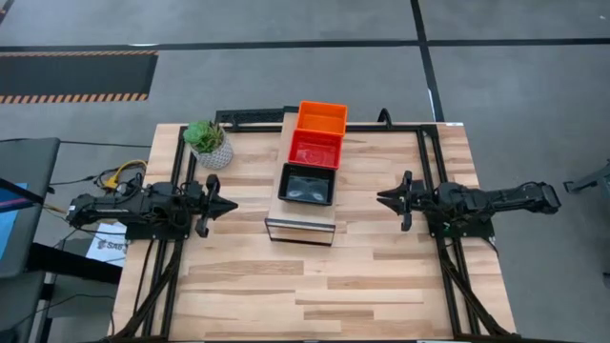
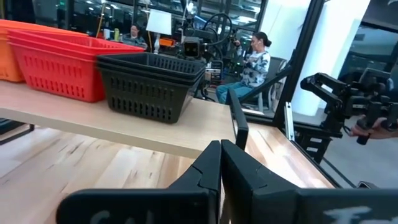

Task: Stack baskets on shelf by color
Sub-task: Return to Home Position

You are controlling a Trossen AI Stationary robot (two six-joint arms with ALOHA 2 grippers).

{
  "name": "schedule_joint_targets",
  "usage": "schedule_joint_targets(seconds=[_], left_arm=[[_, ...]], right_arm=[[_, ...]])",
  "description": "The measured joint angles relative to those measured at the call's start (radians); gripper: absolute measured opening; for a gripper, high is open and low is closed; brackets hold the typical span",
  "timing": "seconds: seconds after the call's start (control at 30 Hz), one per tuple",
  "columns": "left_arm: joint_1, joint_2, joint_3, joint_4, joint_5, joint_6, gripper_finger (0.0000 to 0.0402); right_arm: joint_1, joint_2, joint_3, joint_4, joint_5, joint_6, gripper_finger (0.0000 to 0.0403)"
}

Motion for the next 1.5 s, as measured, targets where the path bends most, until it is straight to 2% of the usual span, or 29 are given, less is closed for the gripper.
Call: schedule_joint_targets(seconds=[0.2, 0.37, 0.5, 0.63, 0.73, 1.5], left_arm=[[0.000, 0.000, 0.000, -0.005, -0.018, 0.001, 0.0000], [0.000, 0.000, 0.000, -0.009, -0.037, 0.001, 0.0000], [0.000, 0.000, 0.000, -0.009, -0.043, 0.001, 0.0000], [0.000, 0.000, 0.000, -0.012, -0.061, 0.014, 0.0000], [0.000, 0.000, 0.000, -0.012, -0.061, 0.041, 0.0000], [0.000, 0.000, 0.000, -0.012, -0.062, 0.067, 0.0000]], right_arm=[[-0.004, 0.000, 0.000, 0.039, -0.021, 0.018, 0.0103], [0.006, 0.000, 0.000, 0.072, -0.240, 0.011, 0.0103], [0.010, -0.028, 0.000, 0.056, -0.290, -0.017, 0.0103], [0.010, -0.113, 0.000, -0.053, -0.289, -0.022, 0.0103], [0.012, -0.156, 0.001, -0.056, -0.288, -0.057, 0.0103], [0.009, -0.153, 0.002, -0.060, -0.238, -0.083, 0.0103]])
